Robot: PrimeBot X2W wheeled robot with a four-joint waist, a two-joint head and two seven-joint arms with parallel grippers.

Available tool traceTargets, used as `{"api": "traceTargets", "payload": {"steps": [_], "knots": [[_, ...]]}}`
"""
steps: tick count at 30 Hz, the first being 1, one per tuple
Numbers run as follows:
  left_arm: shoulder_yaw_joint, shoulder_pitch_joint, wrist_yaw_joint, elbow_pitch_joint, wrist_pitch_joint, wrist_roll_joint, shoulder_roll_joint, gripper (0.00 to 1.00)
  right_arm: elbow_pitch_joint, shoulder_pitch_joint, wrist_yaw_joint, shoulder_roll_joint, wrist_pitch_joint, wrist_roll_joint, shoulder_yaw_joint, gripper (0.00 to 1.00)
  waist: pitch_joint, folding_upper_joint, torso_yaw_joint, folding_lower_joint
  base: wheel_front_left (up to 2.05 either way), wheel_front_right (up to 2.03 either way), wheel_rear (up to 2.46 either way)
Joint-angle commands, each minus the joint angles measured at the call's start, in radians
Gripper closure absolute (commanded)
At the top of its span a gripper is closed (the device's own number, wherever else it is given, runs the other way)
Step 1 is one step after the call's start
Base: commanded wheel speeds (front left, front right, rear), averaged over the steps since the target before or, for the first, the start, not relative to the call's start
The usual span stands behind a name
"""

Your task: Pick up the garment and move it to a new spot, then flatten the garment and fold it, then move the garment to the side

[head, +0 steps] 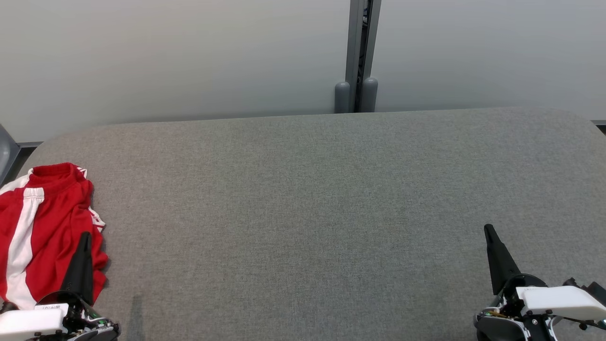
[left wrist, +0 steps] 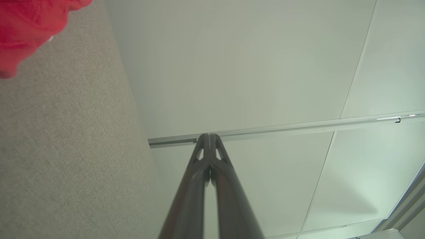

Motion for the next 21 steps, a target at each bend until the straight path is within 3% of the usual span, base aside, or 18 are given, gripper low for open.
{"api": "traceTargets", "payload": {"steps": [1, 20, 21], "knots": [[0.001, -0.023, -0.005, -0.001, 0.0, 0.003, 0.003, 1.0, 0.004, -0.009, 0.0, -0.006, -0.001, 0.001, 0.001, 1.0, 0.0, 0.0, 0.0, 0.0, 0.0, 0.0, 0.0], [0.001, -0.023, -0.005, -0.001, 0.0, 0.003, 0.003, 1.0, 0.004, -0.009, 0.0, -0.006, -0.001, 0.001, 0.001, 1.0, 0.0, 0.0, 0.0, 0.0, 0.0, 0.0, 0.0], [0.0, 0.0, 0.0, 0.0, 0.0, 0.0, 0.0, 0.0, 0.0, 0.0, 0.0, 0.0, 0.0, 0.0, 0.0, 0.0, 0.0, 0.0, 0.0, 0.0, 0.0, 0.0, 0.0]]}}
